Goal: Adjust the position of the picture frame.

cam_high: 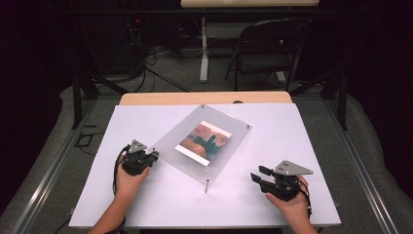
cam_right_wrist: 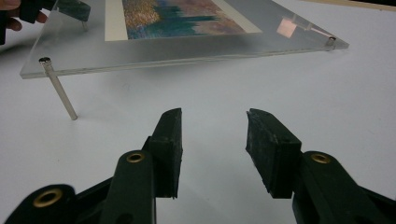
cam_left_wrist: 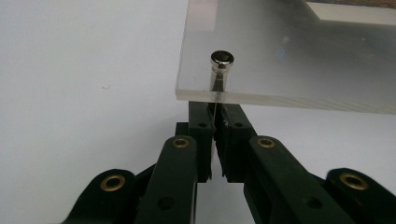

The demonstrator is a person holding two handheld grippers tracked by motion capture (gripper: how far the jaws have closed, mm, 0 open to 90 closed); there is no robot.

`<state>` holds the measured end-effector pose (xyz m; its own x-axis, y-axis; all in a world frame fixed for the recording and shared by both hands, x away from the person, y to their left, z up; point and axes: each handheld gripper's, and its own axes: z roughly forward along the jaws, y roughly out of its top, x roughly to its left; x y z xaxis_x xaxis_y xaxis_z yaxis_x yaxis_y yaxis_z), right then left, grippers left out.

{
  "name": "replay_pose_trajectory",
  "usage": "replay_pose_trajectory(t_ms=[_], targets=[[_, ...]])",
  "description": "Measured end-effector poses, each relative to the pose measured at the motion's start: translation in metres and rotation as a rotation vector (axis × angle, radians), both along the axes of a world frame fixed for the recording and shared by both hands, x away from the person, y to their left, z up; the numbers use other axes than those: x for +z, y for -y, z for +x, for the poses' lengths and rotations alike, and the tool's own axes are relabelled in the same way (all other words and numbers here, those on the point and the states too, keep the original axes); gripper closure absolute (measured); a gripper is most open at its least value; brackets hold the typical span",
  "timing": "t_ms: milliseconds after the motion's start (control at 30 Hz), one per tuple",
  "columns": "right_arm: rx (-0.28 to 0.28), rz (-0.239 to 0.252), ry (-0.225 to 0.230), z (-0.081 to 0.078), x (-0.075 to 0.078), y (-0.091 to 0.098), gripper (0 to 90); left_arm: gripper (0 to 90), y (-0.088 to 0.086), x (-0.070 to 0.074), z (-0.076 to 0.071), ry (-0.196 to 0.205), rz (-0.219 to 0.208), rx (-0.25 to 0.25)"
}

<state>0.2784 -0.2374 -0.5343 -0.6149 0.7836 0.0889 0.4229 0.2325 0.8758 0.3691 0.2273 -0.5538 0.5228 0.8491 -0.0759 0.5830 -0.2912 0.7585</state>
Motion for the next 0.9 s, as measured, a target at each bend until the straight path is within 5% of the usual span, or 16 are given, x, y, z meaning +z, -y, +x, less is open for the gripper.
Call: replay_pose_trajectory(t_ms=[400,900], targets=[[0.045,-0.001,-0.020,-0.001,-0.002,-0.011,57.0,85.1,0.000,0.004,-0.001,-0.014,-0.015,-0.006],[0.186,-0.009,-0.068,-0.006,-0.007,-0.057,60.6,85.1,0.002,0.032,-0.014,0.016,-0.093,-0.042]])
